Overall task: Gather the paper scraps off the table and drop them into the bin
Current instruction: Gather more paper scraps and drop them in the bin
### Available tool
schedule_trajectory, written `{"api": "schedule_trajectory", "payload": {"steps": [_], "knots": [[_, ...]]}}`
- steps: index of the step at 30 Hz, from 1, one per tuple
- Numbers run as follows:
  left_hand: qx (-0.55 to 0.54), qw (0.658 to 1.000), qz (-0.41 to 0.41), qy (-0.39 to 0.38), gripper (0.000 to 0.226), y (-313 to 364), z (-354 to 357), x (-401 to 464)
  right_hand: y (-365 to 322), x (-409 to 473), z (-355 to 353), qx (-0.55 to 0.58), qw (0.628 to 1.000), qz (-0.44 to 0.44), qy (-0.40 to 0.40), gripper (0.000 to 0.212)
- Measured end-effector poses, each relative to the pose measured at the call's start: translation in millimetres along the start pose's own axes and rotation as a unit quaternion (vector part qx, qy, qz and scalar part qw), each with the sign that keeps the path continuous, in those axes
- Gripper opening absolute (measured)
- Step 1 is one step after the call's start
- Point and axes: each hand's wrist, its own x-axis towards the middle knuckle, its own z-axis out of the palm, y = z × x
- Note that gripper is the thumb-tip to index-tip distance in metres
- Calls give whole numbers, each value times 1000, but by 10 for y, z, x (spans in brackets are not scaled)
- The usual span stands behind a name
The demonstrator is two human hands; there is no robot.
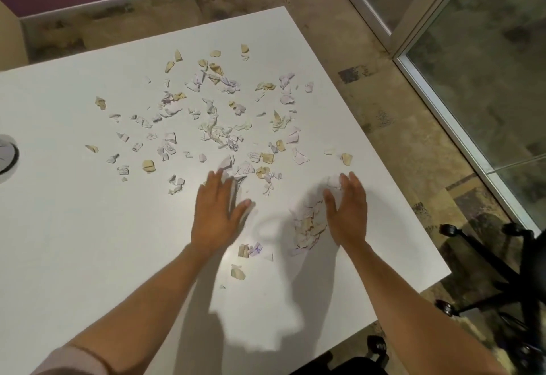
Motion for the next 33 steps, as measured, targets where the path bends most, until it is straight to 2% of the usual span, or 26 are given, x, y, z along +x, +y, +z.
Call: {"api": "schedule_trajectory", "payload": {"steps": [4,7,11,15,20,22,24,26,28,31,33], "knots": [[18,994,-103,-30,84,-37,-2,542,-1,390,41,-34,995,91,-15,68],[35,990,-111,-82,96,-42,86,796,-39,590,121,-47,993,92,-57,73],[74,988,-59,-120,105,10,230,949,-163,727,262,-61,992,19,-110,68],[87,982,11,-166,98,86,339,931,-308,668,389,-82,982,-73,-156,58],[86,969,104,-209,60,91,372,799,-435,445,416,-64,960,-188,-197,53],[43,969,135,-202,48,79,331,755,-424,369,366,-22,959,-218,-178,43],[-34,976,136,-164,40,61,271,762,-429,415,309,27,972,-192,-133,36],[-72,983,102,-136,44,55,228,825,-473,567,291,40,981,-154,-115,39],[-39,982,92,-160,57,91,244,901,-569,686,295,30,978,-153,-142,46],[68,961,131,-234,72,157,332,877,-674,652,389,-26,942,-297,-153,44],[94,953,159,-240,72,138,369,751,-654,519,429,-41,928,-327,-175,48]]}}
